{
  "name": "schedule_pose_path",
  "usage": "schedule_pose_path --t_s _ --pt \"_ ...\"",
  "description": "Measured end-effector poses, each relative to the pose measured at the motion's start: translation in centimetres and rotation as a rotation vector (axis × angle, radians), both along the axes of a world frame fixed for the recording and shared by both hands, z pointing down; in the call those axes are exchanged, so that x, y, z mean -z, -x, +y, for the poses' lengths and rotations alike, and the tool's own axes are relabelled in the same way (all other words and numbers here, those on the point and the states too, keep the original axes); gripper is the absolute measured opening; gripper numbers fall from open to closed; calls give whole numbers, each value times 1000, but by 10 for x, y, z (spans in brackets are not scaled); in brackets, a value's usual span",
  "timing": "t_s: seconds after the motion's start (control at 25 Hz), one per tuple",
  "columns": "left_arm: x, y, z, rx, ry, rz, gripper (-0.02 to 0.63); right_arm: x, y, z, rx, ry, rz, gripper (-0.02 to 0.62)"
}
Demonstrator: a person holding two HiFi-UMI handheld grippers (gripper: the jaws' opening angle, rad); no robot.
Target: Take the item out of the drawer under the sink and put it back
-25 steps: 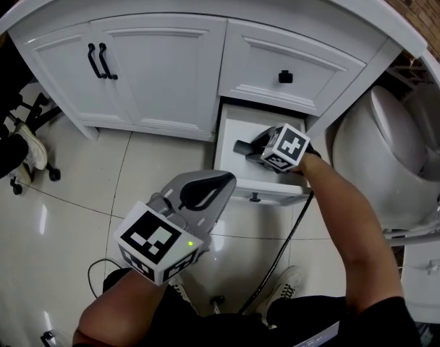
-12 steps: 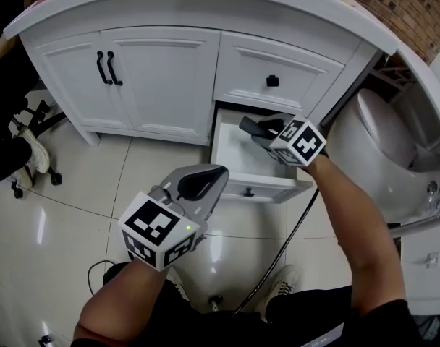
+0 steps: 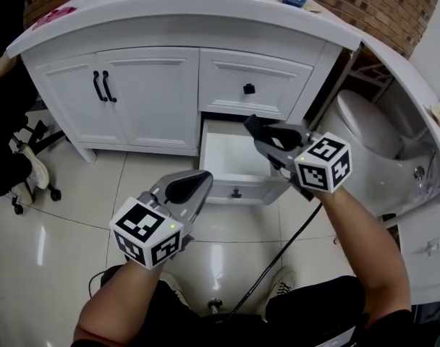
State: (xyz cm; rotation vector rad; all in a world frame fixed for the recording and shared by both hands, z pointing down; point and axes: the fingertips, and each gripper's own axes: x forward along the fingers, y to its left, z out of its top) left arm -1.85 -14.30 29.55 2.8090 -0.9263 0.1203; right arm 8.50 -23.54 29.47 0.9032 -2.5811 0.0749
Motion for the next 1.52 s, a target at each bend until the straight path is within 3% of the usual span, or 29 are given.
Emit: schedule_pose_path --t_s 0.2,0.44,0.64,0.92,1.52 --pt "11 -6 11 -31 -37 14 6 32 -8 57 -24 -5 -176 163" --pt "15 -19 19 -70 -49 20 6 47 -15 103 -25 0 -256 163" --pt "21 -14 21 -51 -48 35 6 55 -15 135 1 5 -350 163" --pt "26 -7 21 -37 -58 54 6 35 -9 150 36 63 -347 163" --pt "16 -20 30 -92 -55 -6 6 22 -19 138 -42 26 -336 163"
